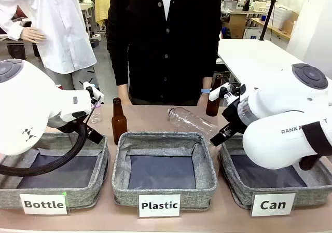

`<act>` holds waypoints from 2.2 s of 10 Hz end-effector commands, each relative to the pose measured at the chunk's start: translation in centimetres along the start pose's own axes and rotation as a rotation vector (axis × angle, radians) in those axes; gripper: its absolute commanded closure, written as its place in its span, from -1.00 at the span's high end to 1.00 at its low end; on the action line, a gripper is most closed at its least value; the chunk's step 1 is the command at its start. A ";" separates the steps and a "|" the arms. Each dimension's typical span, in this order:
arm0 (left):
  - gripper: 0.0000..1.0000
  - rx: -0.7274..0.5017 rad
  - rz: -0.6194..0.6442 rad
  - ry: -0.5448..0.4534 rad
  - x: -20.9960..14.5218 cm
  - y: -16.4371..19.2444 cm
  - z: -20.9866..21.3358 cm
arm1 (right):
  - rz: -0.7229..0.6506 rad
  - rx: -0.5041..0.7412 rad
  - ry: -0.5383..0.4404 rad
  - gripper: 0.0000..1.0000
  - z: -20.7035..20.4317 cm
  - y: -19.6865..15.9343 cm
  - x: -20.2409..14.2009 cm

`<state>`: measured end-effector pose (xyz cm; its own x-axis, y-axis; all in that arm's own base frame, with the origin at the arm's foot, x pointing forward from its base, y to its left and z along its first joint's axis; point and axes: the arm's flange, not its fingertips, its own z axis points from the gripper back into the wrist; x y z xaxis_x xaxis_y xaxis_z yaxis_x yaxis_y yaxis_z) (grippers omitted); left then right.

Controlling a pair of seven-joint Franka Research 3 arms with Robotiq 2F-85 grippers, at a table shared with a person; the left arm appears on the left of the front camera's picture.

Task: Sort the can waste into the basket.
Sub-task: Pick up the can waste from the table and place it in the right Fabric basket.

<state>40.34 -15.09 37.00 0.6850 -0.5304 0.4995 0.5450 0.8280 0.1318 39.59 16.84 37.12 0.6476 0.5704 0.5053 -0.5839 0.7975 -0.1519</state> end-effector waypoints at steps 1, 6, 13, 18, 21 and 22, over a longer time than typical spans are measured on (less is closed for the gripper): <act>1.00 0.000 0.000 0.000 0.0 0.0 0.0 | 0.000 0.000 0.000 1.00 0.0 0.0 0.0; 1.00 0.000 0.000 0.000 0.0 0.0 0.0 | 0.000 0.000 0.000 1.00 0.0 0.0 0.0; 1.00 0.000 0.000 0.000 0.0 0.0 0.0 | 0.000 0.000 0.000 1.00 0.0 0.0 0.0; 1.00 -0.123 0.041 0.034 0.0 0.0 2.0 | -0.062 0.029 0.020 1.00 1.9 -0.6 0.3; 1.00 -0.520 0.216 -0.001 -1.2 -0.6 12.1 | -0.512 0.312 0.120 1.00 12.3 -3.0 0.4; 1.00 -0.572 0.224 -0.048 -2.8 0.7 13.8 | -0.552 0.420 0.112 1.00 14.8 -4.2 -1.0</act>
<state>33.38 -15.16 47.58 0.7783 -0.3825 0.4979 0.5983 0.6922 -0.4036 35.04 12.93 47.07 0.8959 0.2524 0.3656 -0.3787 0.8642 0.3313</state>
